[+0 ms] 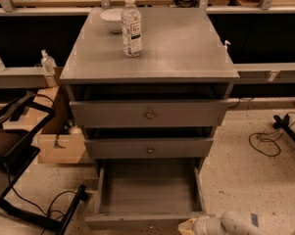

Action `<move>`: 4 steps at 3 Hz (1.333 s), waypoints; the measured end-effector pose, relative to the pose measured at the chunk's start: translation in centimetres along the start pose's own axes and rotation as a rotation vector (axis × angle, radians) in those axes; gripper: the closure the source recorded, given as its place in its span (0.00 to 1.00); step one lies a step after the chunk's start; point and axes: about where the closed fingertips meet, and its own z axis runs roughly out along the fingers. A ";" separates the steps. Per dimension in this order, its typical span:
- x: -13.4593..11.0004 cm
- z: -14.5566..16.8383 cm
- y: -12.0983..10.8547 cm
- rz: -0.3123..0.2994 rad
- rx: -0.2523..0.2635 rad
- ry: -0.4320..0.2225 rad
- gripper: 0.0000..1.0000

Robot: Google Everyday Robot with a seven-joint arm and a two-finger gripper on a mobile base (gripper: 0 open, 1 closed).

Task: Close bottom drawer

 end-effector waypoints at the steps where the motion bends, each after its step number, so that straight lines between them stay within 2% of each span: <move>1: -1.0 0.9 -0.1 -0.024 -0.014 0.007 1.00; 4: -2.5 2.2 -0.8 -0.055 -0.038 0.016 1.00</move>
Offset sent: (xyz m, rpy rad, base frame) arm 0.0695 0.0453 0.0050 -0.0186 -0.0403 0.1357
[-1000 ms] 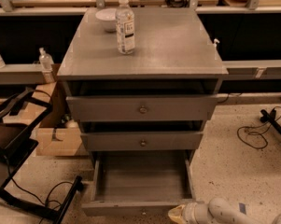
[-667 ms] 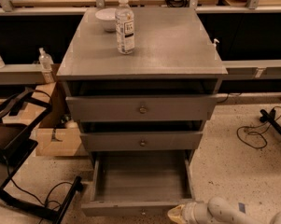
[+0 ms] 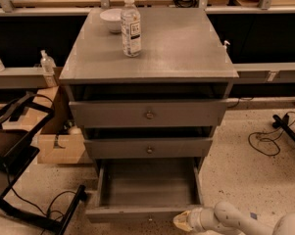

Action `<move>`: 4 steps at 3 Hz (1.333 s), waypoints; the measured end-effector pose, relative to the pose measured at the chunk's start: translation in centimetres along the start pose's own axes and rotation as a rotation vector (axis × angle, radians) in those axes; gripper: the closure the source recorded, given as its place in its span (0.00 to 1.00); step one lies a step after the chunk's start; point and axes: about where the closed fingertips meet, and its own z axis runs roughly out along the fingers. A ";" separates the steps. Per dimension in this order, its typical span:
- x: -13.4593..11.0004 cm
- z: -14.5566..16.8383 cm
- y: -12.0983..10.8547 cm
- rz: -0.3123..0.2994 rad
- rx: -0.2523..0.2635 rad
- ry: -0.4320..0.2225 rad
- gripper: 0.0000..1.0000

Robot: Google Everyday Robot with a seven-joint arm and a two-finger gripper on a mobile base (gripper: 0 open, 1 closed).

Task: Close bottom drawer

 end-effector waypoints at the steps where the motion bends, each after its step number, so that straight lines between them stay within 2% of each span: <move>1: -0.8 0.9 -0.7 -0.012 -0.014 0.009 1.00; 2: -0.8 0.9 -0.7 -0.012 -0.014 0.009 1.00; 3: -0.8 1.1 -0.5 -0.011 -0.018 0.009 0.82; 4: -0.8 1.3 -0.3 -0.011 -0.023 0.008 0.59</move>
Offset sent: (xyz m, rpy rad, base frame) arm 0.0578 0.0227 -0.0055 -0.0329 0.0166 0.0694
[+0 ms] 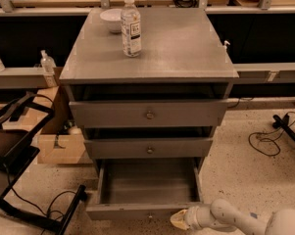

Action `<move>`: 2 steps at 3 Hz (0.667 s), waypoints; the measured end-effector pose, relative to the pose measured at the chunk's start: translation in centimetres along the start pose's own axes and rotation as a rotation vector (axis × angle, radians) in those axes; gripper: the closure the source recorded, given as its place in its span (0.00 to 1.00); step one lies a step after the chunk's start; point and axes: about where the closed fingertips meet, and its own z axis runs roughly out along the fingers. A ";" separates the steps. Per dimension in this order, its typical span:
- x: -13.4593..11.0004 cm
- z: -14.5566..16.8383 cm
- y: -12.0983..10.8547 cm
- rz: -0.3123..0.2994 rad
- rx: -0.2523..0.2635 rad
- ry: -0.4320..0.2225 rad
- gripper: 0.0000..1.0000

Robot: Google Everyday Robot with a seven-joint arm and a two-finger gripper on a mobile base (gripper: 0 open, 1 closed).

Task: Close bottom drawer

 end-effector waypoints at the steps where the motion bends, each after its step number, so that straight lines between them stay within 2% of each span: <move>1: 0.0 0.2 0.2 0.000 -0.004 -0.001 0.35; 2: 0.0 0.4 0.4 0.001 -0.008 -0.001 0.13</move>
Offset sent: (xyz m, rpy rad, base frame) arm -0.0011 0.0021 -0.0009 0.0022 0.0022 0.0022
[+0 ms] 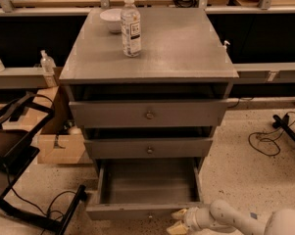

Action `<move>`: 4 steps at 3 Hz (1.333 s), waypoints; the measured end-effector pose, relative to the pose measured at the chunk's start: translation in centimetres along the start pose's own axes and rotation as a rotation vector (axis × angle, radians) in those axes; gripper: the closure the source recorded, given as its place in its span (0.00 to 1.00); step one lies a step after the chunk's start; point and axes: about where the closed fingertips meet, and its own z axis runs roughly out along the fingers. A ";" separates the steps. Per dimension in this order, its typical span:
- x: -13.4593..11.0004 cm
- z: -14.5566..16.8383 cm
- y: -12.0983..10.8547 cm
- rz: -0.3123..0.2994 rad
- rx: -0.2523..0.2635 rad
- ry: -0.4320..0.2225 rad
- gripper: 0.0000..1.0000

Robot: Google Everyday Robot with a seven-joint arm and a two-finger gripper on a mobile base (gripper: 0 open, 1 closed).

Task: Close bottom drawer

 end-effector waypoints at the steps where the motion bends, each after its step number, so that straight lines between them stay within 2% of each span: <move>1: 0.0 0.2 0.2 0.000 -0.003 -0.001 0.00; 2: 0.0 0.2 0.2 0.000 -0.003 -0.001 0.00; 3: 0.0 0.2 0.2 0.000 -0.004 -0.001 0.17; 4: 0.0 0.4 0.4 0.001 -0.008 -0.001 0.40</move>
Offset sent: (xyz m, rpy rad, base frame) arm -0.0010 0.0018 -0.0007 0.0020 0.0019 0.0019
